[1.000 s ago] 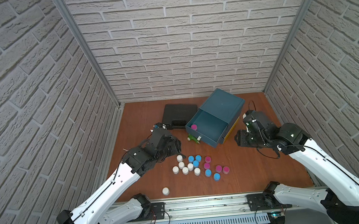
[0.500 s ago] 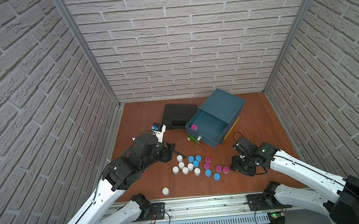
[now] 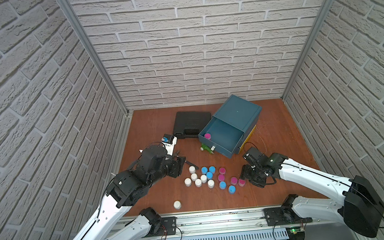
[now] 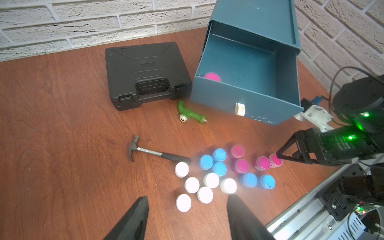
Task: Put the paint cans in the drawer according to color
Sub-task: Pick up the paint can at the center of the board.
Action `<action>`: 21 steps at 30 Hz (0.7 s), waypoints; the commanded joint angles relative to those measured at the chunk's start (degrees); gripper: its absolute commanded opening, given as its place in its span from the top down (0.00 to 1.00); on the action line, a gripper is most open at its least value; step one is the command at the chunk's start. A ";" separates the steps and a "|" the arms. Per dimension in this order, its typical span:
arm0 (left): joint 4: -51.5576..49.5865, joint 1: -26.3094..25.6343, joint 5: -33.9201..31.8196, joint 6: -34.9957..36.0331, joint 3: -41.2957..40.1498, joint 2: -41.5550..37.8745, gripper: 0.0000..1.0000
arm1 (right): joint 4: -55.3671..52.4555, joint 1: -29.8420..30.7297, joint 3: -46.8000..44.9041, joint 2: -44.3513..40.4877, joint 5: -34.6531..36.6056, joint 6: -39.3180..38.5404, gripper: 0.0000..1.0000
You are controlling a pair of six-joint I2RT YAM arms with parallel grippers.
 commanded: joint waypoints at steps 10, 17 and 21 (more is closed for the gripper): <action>1.18 0.29 0.90 -0.38 0.70 0.47 0.35 | 4.89 0.22 -0.83 5.22 2.04 6.64 0.25; 2.21 0.29 1.01 -1.71 -0.27 0.07 0.35 | 5.24 0.29 -0.14 7.68 0.84 5.39 0.26; 2.34 0.24 0.43 -1.50 -0.10 0.40 0.35 | 5.19 0.43 -0.70 7.55 -0.07 4.67 0.31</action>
